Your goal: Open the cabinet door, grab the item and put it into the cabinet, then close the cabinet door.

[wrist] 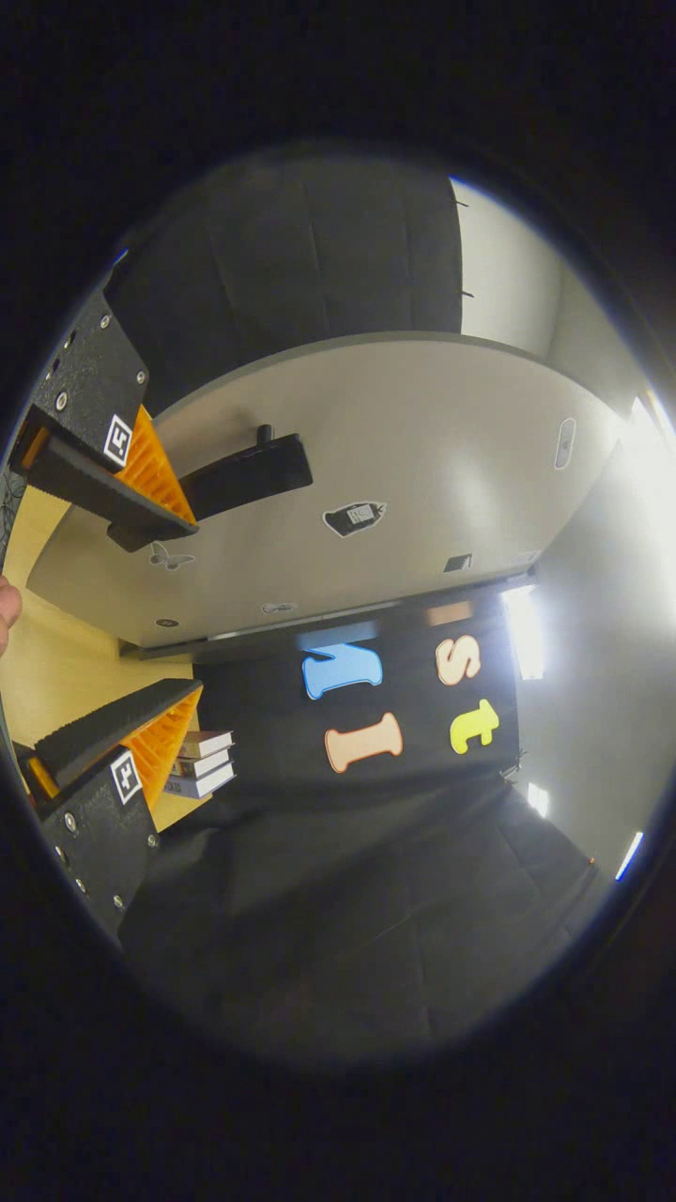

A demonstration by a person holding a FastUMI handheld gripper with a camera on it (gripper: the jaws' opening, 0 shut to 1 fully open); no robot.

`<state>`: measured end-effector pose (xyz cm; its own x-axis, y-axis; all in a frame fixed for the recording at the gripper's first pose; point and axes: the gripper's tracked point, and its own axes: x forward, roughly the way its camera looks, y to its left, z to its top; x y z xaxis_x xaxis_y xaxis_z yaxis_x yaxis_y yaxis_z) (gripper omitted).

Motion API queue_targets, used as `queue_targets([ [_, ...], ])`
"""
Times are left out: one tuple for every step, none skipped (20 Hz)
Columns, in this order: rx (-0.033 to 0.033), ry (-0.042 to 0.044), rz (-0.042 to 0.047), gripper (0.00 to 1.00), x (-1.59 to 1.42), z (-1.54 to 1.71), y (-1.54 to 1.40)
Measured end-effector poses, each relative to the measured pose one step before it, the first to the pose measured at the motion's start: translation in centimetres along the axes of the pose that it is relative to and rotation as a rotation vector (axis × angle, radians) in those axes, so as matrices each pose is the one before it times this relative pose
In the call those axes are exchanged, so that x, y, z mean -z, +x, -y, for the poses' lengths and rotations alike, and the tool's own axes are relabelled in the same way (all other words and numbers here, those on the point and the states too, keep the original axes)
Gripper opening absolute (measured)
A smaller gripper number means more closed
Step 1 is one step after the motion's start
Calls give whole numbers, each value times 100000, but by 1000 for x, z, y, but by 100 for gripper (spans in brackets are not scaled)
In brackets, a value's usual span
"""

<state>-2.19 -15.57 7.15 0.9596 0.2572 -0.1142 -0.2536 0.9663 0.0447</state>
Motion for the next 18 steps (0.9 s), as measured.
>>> queue_targets([
  [-283,-270,240,93,272,-1248,163],
  [-388,-51,261,93,196,-1487,397],
  [-234,55,222,93,212,-1235,285],
  [-139,9,163,93,122,-1186,447],
  [-142,30,232,93,136,-1201,557],
  [-82,303,120,93,90,-1045,542],
  [-224,-127,45,93,123,-1018,678],
  [-10,-164,66,93,50,-903,653],
  [91,-222,257,93,148,-856,636],
  [70,-636,209,93,71,-872,681],
  [-312,-320,483,93,80,-954,631],
  [-457,-271,652,94,43,-872,511],
  [75,-425,547,94,5,-796,653],
  [95,-626,371,94,145,-747,534],
  [42,-995,81,94,274,-829,628],
  [772,-1193,-219,94,226,-584,428],
  [1128,-1185,-249,94,325,-381,333],
  [807,-443,281,94,153,-516,361],
])
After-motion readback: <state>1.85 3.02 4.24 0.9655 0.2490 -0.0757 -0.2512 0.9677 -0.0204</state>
